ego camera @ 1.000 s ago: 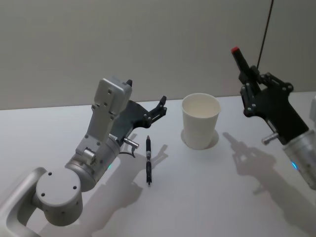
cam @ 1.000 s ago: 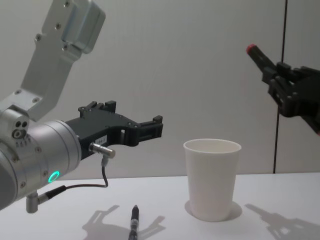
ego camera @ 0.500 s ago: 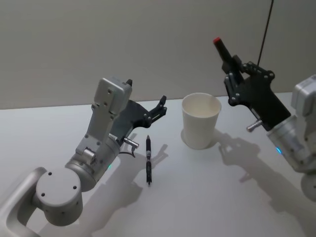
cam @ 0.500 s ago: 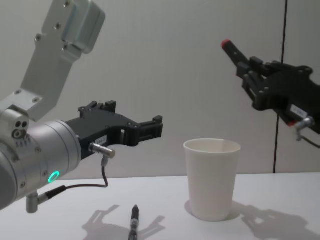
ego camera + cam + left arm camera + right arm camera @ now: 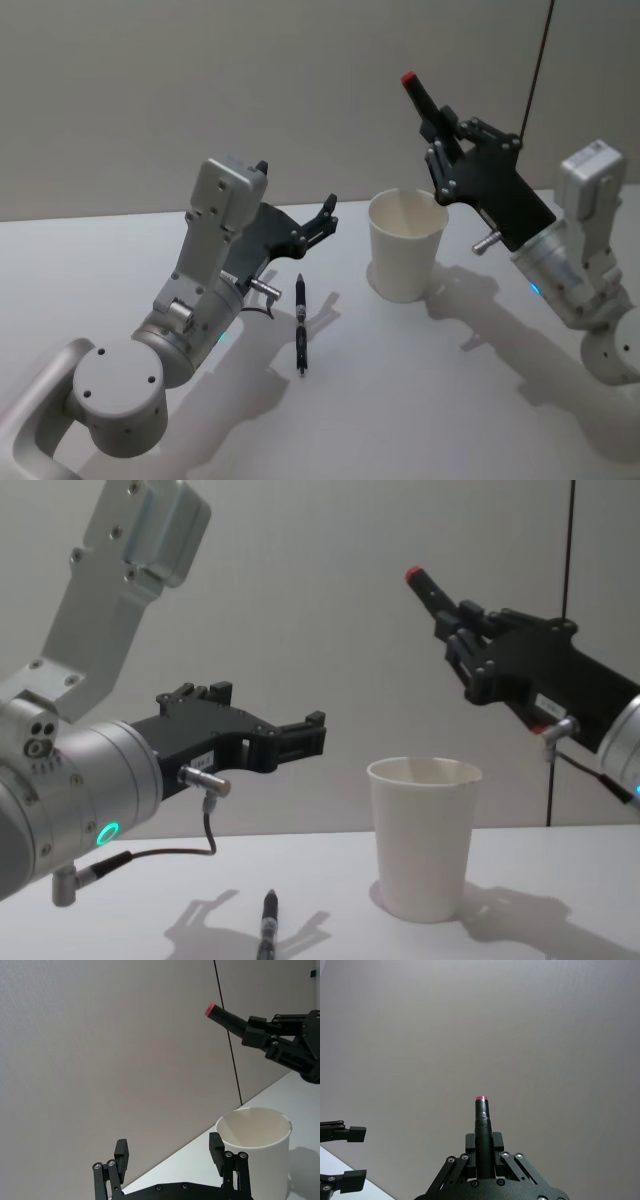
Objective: Place the pen into the pen holder.
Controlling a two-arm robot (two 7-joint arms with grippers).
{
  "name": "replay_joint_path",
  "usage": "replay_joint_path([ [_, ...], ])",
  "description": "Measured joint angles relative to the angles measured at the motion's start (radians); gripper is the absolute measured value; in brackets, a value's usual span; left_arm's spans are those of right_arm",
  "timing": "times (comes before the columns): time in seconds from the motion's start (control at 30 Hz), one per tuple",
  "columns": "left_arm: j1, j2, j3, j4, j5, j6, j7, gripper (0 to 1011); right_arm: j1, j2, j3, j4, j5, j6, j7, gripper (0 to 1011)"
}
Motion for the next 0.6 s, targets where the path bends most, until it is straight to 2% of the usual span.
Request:
replay_joint_path([
  [0.6,0.000,0.000,0.000,0.000,0.000,0.000,0.000,1001,0.112,-0.054,-0.026,0.192,-0.017,-0.074,0.026,181],
])
